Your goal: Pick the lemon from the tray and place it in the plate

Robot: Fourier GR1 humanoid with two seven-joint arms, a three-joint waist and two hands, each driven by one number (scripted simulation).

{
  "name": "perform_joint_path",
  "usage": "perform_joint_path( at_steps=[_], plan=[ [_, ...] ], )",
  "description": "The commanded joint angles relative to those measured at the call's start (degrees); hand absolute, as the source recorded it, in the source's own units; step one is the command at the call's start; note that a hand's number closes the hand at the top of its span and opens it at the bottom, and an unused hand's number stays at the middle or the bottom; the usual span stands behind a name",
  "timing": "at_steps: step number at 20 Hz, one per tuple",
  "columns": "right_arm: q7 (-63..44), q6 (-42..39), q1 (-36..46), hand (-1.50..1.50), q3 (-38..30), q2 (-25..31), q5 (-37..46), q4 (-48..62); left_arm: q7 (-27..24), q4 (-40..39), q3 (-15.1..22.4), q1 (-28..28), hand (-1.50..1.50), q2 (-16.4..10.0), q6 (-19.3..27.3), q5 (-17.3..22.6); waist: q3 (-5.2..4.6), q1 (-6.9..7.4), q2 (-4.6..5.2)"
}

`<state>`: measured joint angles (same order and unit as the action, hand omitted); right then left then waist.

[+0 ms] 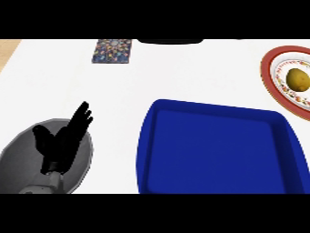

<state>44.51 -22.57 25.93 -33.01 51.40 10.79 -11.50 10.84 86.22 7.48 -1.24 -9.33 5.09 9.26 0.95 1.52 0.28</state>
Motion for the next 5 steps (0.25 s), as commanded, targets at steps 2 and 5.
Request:
perform_joint_path(
  at_steps=[2,5],
  plan=[
    [4.9,-4.5,-2.2,-1.50,0.3,1.8,0.3,0.4,0.4,-3.4,1.1,3.0,0.00,0.5,-0.6,-0.6,-0.54,0.02,0.50],
    [6.4,-2.7,-3.2,-1.50,0.8,-0.5,0.5,0.4,0.7,-4.2,1.2,2.2,0.00,1.7,0.2,-0.8,-0.56,-0.25,0.48]
  ],
)
